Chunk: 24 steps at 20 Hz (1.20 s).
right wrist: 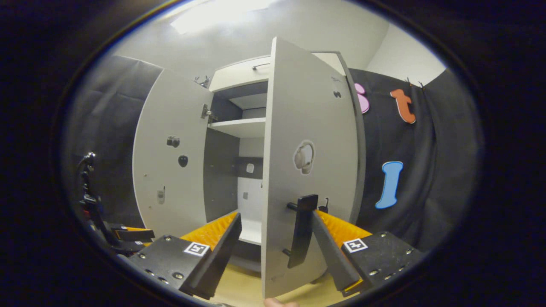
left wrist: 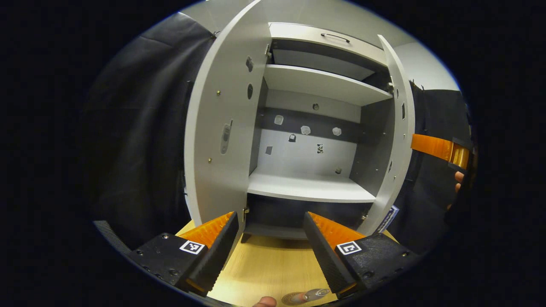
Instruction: Grasp the bottle in the cabinet with the left hand and place it on the coaster, then close the right door with the right hand and the left door with the left hand.
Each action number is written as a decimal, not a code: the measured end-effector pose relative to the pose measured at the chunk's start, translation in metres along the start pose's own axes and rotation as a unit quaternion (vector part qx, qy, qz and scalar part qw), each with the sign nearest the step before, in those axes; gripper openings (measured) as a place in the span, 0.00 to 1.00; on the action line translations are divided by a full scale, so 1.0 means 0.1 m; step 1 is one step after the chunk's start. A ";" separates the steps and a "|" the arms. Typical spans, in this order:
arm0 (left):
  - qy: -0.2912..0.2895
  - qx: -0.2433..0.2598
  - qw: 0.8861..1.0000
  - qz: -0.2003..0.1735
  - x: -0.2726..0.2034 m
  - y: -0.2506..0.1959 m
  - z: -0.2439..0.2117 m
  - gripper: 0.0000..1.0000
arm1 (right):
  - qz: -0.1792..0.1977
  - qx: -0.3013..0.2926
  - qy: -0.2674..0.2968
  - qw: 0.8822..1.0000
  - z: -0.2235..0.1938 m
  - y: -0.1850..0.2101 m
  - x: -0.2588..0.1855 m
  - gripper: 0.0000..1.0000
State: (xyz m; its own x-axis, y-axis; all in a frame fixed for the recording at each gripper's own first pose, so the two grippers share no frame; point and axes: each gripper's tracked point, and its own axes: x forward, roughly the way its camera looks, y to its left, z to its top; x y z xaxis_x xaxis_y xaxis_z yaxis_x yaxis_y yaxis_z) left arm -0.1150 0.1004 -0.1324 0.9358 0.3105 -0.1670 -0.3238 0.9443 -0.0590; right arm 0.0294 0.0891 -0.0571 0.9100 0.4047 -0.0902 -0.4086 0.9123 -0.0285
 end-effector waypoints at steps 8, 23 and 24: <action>-0.019 -0.010 0.998 0.055 -0.14 0.47 0.12 0.96 | 0.025 0.004 0.011 1.000 -0.10 0.24 0.13 0.98; -0.033 -0.010 0.990 0.137 -0.08 1.55 0.27 0.96 | 0.020 0.024 0.011 0.999 -0.20 0.53 0.40 0.98; -0.032 -0.009 0.991 0.133 -0.05 1.54 0.27 0.96 | 0.018 0.025 0.011 0.999 -0.20 0.55 0.41 0.98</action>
State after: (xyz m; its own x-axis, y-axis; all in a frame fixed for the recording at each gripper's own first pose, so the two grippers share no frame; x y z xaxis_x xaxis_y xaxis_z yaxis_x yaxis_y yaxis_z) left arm -0.1658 0.2475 -0.1146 0.8239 0.5547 -0.1160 -0.5618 0.8263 -0.0390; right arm 0.0431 0.1544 -0.0824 0.8924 0.4372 -0.1120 -0.4372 0.8990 0.0250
